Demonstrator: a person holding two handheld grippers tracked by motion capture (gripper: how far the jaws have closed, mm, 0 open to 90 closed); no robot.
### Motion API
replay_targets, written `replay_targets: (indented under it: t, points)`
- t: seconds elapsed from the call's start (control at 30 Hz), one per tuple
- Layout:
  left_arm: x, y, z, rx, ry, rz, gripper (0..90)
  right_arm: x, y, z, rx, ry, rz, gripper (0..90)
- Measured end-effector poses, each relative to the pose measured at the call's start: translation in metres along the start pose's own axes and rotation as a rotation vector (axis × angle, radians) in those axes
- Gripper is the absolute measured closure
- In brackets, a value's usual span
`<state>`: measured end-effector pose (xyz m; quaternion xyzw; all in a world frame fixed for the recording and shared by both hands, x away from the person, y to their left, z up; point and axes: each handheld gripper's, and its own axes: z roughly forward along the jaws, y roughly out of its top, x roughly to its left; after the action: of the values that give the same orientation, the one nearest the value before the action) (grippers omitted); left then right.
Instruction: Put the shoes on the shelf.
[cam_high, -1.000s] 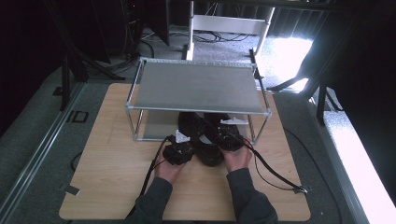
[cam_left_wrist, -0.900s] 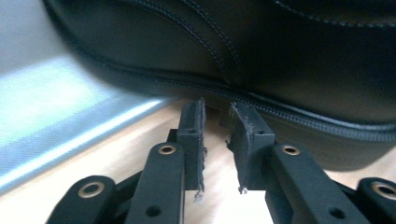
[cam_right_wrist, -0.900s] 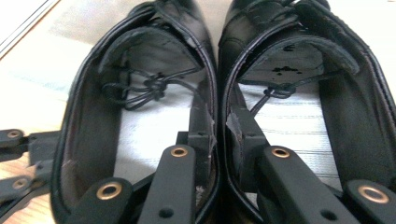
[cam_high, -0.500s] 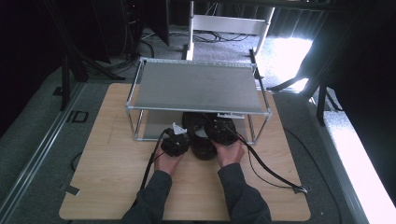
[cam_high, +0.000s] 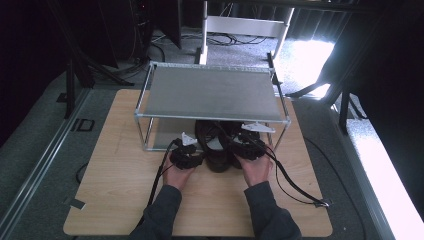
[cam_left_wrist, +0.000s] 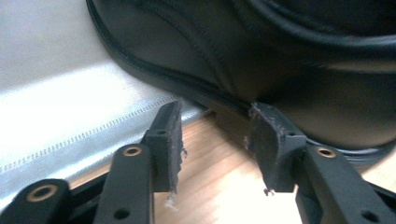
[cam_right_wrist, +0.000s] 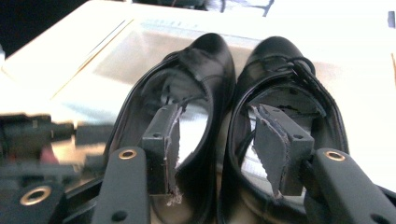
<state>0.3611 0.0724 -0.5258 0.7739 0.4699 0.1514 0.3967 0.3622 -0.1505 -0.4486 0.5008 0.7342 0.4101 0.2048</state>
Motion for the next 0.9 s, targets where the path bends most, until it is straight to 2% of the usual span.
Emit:
replay_targets:
  t: [0.1, 0.17, 0.23, 0.33, 0.4, 0.47, 0.57, 0.63, 0.7, 0.83, 0.9]
  points:
    - [-0.003, -0.003, -0.011, -0.027, -0.012, -0.007, 50.7, 0.002, -0.002, -0.014, -0.024, -0.022, -0.100, 48.6]
    - [-0.006, -0.005, -0.018, -0.041, -0.032, -0.012, 48.5, -0.001, -0.004, -0.025, -0.040, -0.029, -0.134, 48.1]
    - [-0.010, -0.007, -0.023, -0.047, -0.044, -0.006, 47.3, -0.003, -0.006, -0.028, -0.042, -0.023, -0.136, 47.6]
    - [-0.020, -0.009, -0.028, -0.063, -0.056, -0.001, 42.1, -0.019, -0.018, -0.035, -0.031, -0.021, -0.111, 46.4]
    - [-0.028, -0.010, -0.030, -0.067, -0.049, 0.009, 38.2, -0.027, -0.026, -0.033, -0.012, -0.020, -0.094, 45.2]
    - [-0.036, -0.010, -0.030, -0.067, -0.054, 0.019, 35.7, -0.034, -0.034, -0.029, 0.007, 0.003, -0.063, 44.8]
    - [-0.048, -0.008, -0.027, -0.058, -0.045, 0.052, 32.5, -0.038, -0.044, -0.022, 0.036, 0.019, -0.055, 43.2]
    - [-0.052, -0.007, -0.025, -0.046, -0.052, 0.062, 32.4, -0.039, -0.048, -0.020, 0.036, 0.017, -0.056, 42.2]
    - [-0.055, -0.007, -0.021, -0.034, -0.039, 0.066, 33.4, -0.040, -0.051, -0.018, 0.042, 0.022, -0.054, 42.8]
    - [-0.056, -0.006, -0.016, -0.022, -0.040, 0.048, 35.3, -0.044, -0.058, -0.014, 0.061, 0.040, -0.047, 41.6]
    - [-0.056, -0.005, -0.013, -0.008, -0.043, 0.045, 35.7, -0.045, -0.061, -0.011, 0.069, 0.030, -0.055, 42.3]
